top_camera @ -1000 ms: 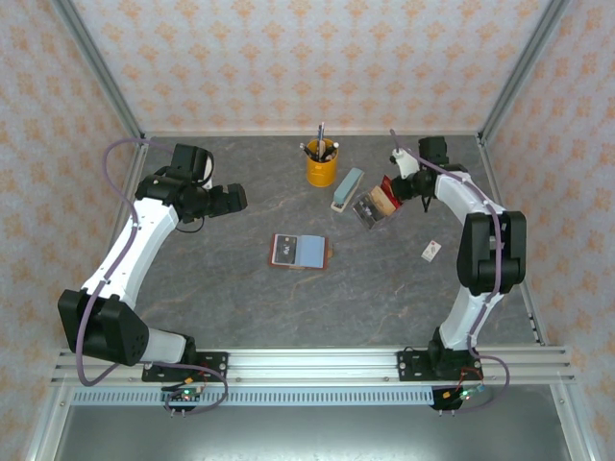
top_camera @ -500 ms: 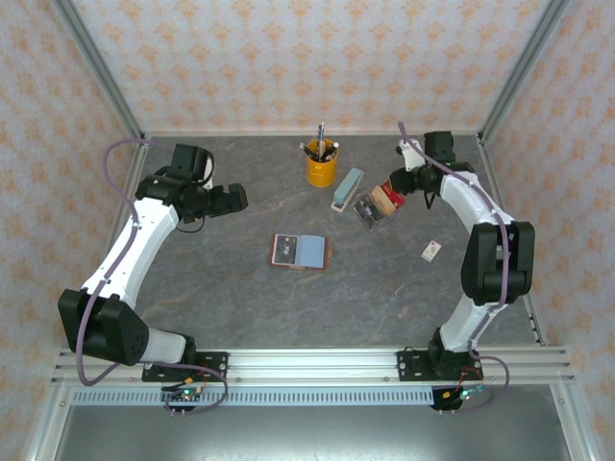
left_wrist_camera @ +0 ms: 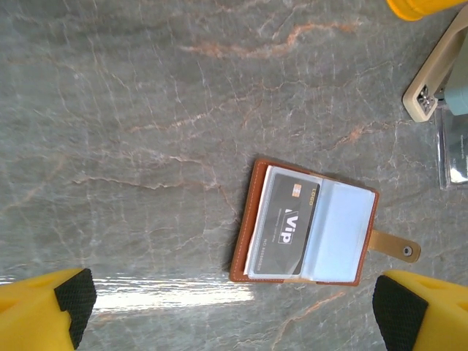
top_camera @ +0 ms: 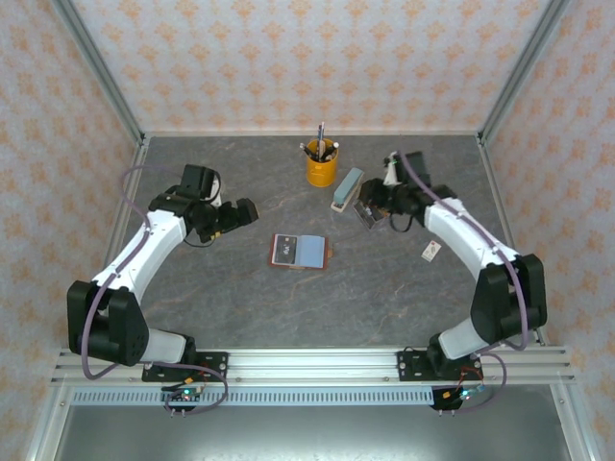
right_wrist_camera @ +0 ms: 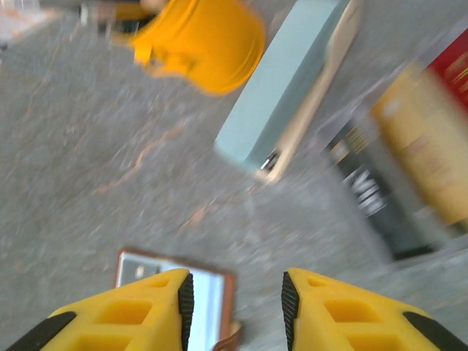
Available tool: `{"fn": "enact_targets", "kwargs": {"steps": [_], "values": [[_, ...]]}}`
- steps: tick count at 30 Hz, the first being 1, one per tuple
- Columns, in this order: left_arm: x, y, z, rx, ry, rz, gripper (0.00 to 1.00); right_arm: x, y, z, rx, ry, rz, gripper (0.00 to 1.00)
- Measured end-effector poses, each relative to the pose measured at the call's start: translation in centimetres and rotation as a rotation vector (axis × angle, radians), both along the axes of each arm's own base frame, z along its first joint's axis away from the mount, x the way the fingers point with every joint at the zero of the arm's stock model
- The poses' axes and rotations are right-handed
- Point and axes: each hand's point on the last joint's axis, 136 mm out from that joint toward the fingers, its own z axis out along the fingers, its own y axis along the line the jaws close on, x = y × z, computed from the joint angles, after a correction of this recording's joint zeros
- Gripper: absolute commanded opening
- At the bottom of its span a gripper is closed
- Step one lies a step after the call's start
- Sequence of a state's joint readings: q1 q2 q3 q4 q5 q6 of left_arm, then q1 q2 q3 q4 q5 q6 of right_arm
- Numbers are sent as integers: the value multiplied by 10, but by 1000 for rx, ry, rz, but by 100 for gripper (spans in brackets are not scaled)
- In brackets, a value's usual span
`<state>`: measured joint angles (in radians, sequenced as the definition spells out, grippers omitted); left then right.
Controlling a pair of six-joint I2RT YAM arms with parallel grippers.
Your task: Take the credit cards out of the card holder
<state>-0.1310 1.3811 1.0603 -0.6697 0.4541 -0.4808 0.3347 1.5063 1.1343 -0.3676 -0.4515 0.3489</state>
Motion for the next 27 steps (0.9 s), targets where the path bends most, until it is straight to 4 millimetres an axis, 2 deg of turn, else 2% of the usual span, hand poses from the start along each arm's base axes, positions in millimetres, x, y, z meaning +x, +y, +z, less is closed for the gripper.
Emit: {"fn": "enact_targets", "kwargs": {"steps": [4, 6, 9, 13, 16, 18, 20, 27], "values": [[-2, -7, -11, -47, 12, 10, 100, -23, 64, -15, 74, 72, 50, 45], [-1, -13, -12, -64, 6, 10, 100, -27, 87, -23, 110, 97, 55, 44], [2, -25, -14, -87, 2, -1, 100, -28, 113, -46, 151, 154, 47, 40], [5, -41, -25, -98, 23, -21, 96, -36, 142, -86, 180, 256, 40, 33], [4, -52, -40, -96, 62, -40, 89, -46, 155, -110, 182, 317, 29, 31], [2, -59, -49, -94, 89, -47, 82, -50, 159, -118, 179, 341, 21, 30], [1, -64, -58, -93, 113, -53, 78, -51, 160, -122, 177, 354, 13, 27], [3, -78, -77, -100, 157, -60, 52, -51, 160, -126, 183, 375, -2, 23]]}}
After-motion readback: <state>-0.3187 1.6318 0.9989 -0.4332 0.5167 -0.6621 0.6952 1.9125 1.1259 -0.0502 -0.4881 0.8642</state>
